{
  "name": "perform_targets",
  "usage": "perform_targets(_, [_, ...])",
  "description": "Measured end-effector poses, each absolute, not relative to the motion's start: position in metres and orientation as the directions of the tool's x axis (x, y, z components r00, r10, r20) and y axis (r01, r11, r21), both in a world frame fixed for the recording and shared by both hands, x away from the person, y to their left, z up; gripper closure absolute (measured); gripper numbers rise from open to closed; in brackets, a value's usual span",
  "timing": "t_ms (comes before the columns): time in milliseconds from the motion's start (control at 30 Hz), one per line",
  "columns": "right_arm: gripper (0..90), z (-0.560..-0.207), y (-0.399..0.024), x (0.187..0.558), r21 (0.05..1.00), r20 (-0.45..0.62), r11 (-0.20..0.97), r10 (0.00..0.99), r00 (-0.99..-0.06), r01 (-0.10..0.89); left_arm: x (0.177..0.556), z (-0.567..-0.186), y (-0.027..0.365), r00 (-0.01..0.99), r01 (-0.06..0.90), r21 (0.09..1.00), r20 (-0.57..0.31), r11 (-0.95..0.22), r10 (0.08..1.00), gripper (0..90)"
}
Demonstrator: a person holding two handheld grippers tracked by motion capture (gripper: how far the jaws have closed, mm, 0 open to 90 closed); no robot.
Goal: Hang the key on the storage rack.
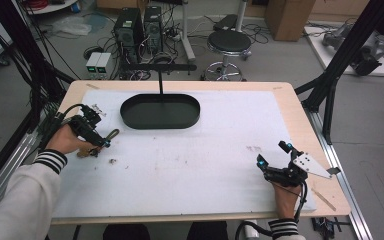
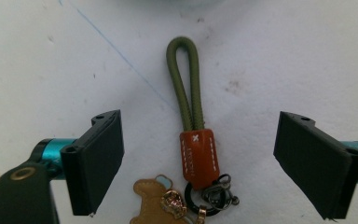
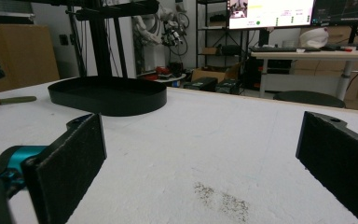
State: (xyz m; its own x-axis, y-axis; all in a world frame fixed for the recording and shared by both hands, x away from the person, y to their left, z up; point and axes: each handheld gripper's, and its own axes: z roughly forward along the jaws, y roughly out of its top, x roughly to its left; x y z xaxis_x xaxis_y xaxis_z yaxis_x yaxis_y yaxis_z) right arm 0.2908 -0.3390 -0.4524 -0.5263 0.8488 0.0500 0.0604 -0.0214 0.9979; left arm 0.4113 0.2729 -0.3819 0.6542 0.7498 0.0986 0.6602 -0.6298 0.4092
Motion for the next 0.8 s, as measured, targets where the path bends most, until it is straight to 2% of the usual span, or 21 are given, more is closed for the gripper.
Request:
perform_targets(300, [0.5, -0.452, -0.339, 0.291, 0.998, 0.053, -0.023, 0.849, -0.526, 0.063, 0.417, -0.390, 0.270, 0.656, 0.699, 0.314, 0.077, -0.642, 0.751, 24.8])
perform_targets(433, [0.5, -0.452, -0.339, 0.291, 0.998, 0.053, -0.024, 0.848, -0.527, 0.062, 0.418, -0.392, 0.269, 0.656, 0.706, 0.293, 0.069, -0.644, 0.751, 30.9])
perform_targets(500, [0.5, -0.452, -0.339, 0.291, 0.998, 0.052, -0.022, 0.849, -0.526, 0.062, 0.419, -0.393, 0.269, 0.661, 0.705, 0.287, 0.068, -0.649, 0.748, 36.7])
perform_targets(800, [0.5, -0.452, -0.339, 0.291, 0.998, 0.051, -0.022, 0.849, -0.527, 0.061, 0.421, -0.396, 0.268, 0.645, 0.728, 0.255, 0.059, -0.636, 0.762, 43.8])
